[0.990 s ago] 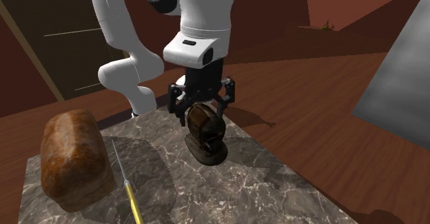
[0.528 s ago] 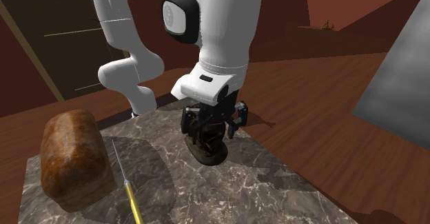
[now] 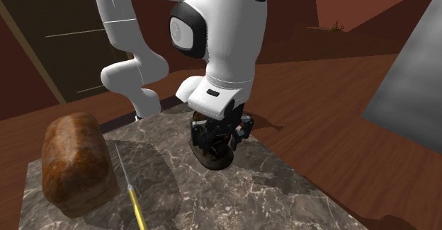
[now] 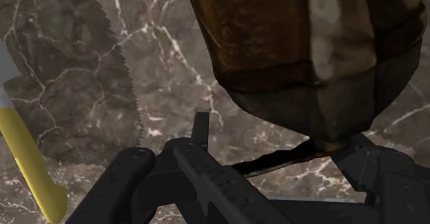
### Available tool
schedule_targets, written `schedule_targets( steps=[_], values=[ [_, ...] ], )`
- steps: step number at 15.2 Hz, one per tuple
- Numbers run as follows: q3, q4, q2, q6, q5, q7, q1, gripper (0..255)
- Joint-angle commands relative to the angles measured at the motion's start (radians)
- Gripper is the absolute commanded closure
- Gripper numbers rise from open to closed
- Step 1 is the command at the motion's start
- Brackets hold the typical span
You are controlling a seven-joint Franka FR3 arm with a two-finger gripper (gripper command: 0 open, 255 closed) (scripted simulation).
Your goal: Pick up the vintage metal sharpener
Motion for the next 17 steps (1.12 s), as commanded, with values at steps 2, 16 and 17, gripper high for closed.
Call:
schedule_targets(
  steps=[2,16,17],
  values=[
    [0.001,-0.003,0.001,0.001,0.0,0.0,0.0,255],
    [-0.001,0.094,-0.024,-0.12,0.005,-0.011,0.0,255],
    [-0.001,0.106,-0.026,-0.133,0.006,-0.012,0.0,255]
  ],
)
